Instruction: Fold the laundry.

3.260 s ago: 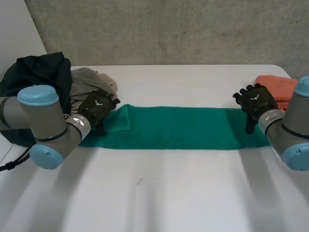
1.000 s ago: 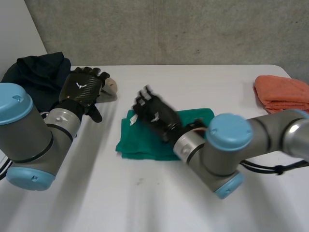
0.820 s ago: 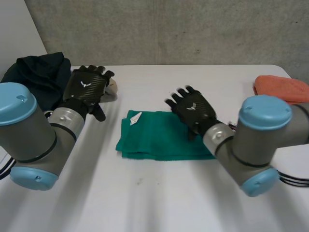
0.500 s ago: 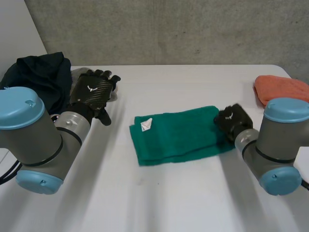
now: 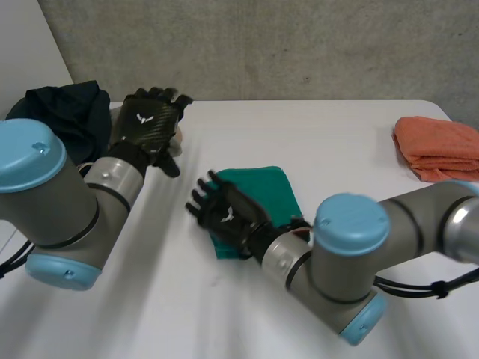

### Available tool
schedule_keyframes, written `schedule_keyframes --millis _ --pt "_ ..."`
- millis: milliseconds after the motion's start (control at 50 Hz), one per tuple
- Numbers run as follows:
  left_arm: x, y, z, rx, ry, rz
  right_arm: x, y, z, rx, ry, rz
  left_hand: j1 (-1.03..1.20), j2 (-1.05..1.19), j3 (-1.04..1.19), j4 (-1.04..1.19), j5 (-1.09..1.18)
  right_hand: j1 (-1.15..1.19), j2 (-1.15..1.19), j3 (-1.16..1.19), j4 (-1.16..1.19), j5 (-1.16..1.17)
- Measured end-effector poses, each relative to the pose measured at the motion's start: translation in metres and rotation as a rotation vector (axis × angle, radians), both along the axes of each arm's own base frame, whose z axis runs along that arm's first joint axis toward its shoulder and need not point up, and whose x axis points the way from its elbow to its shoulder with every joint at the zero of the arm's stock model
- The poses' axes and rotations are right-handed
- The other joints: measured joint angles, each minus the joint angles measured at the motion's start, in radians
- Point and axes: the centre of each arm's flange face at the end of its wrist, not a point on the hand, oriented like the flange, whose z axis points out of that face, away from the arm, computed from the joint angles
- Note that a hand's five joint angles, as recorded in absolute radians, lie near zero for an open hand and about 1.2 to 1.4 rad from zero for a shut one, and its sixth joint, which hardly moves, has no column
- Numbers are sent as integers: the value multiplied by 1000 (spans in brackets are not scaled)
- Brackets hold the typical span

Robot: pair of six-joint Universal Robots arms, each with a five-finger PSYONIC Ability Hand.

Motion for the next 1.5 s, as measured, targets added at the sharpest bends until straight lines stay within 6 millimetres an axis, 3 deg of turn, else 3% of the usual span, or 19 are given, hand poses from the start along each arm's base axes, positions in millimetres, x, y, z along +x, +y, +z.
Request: schedule_keyframes --millis 140,200,300,340,400,560,720,900,1000,1080,1160,1240,1340,1500 --pt "-28 7 11 18 118 -78 -43 -52 51 280 -303 -254 0 0 0 0 0 0 0 -1 -5 0" --pt "-50 16 7 46 160 -139 -66 -72 66 413 -428 -363 0 0 0 0 0 0 0 -1 -5 0" --pt "-77 26 -8 98 177 -201 -83 -88 71 514 -478 -480 0 0 0 0 0 0 0 -1 -5 0" --pt "-93 30 -26 146 168 -218 -91 -97 67 556 -467 -561 0 0 0 12 12 0 0 -1 -5 0" --pt "-102 26 -51 205 133 -183 -93 -104 60 576 -430 -610 0 0 0 10 6 0 0 -1 -5 0" --pt "-90 15 -97 323 -9 28 -76 -108 29 661 -320 -551 0 0 0 10 6 0 0 -1 -5 0" --pt "-69 23 -115 361 -167 80 -61 -101 4 742 -255 -484 0 0 0 10 6 0 0 -1 -5 0" --pt "-58 29 -125 369 -264 76 -64 -105 -9 685 -165 -546 0 0 0 10 6 0 0 -1 -5 0" --pt "-60 27 -106 330 -231 70 -66 -101 9 555 -108 -559 -8 0 0 2 5 0 0 -1 -5 0" --pt "-63 21 -70 260 -154 32 -61 -85 31 474 -103 -531 -8 0 -9 0 -6 0 0 -1 -5 0" --pt "-66 16 -38 204 -90 -52 -54 -63 38 432 -108 -481 -8 0 -9 0 -6 0 0 -1 -5 0" --pt "-69 14 -9 157 -40 -187 -45 -34 29 412 -92 -412 -8 0 -9 0 -6 0 0 -1 -5 0" --pt "-73 15 9 153 2 -351 -40 -5 6 394 -58 -348 -8 0 -9 0 -6 0 0 -1 -5 0" --pt "-75 18 14 207 49 -447 -34 -5 -23 332 -58 -327 -8 0 -9 0 -6 0 0 -1 -5 0"
